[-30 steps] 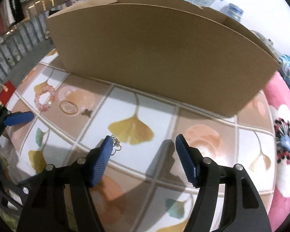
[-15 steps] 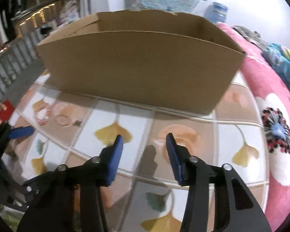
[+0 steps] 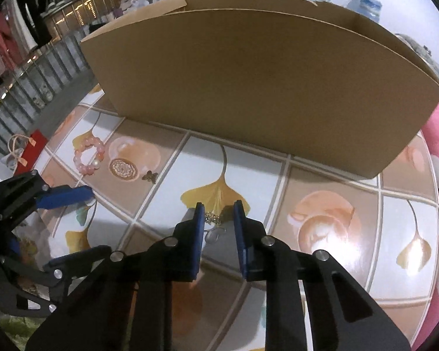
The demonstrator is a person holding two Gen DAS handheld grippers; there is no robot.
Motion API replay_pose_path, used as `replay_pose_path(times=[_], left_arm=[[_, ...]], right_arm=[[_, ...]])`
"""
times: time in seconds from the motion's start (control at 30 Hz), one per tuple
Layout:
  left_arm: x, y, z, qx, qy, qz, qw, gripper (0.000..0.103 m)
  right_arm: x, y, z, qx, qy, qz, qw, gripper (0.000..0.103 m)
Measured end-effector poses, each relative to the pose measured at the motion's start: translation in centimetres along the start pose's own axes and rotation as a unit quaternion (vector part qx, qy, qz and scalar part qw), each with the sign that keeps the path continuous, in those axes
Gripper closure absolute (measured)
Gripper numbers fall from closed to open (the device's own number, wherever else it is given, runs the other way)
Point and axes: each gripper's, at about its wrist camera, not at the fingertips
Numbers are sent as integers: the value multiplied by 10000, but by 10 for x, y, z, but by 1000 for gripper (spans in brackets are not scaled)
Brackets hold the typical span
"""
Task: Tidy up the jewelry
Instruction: 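Close the right tool on the small gold earring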
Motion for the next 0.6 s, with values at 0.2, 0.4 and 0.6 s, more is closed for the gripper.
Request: replay_pose_path(times=[0.2,0.4,0.6], left_arm=[[2,-9,6,-31,-7,-122,9999,62],[5,-11,10,-119,8,-177,9998,66],[8,-15,15,-181,-12,-168,9997,66]], right_arm=[[4,-1,3,107,157,141,9997,100],[-12,7,8,-71,-307,529,9981,102],[-24,26,13,-308,-560,737,9952,102]])
Point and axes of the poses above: each gripper's, at about its wrist camera, not at the fingertips, and y roughly against the way its jaws point, x to its left, z to its top, and after that the axes turned 7 degrees about -y, right-handed
